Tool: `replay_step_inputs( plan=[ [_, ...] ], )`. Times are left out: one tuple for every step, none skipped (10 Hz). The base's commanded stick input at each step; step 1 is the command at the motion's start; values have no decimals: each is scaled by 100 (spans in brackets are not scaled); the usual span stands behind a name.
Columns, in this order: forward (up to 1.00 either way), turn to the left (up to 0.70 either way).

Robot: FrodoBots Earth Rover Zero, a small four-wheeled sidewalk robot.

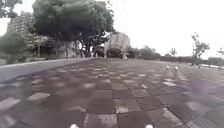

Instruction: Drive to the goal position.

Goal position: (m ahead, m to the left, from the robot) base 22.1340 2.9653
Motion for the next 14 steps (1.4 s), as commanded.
replay_step_inputs(
  plan=[
    [100,0],
    [100,0],
    [100,0],
    [100,0],
    [100,0],
    [100,0],
    [100,0],
    [100,0],
    [100,0],
    [100,0],
    [100,0],
    [100,0],
    [100,0],
    [100,0]
  ],
)
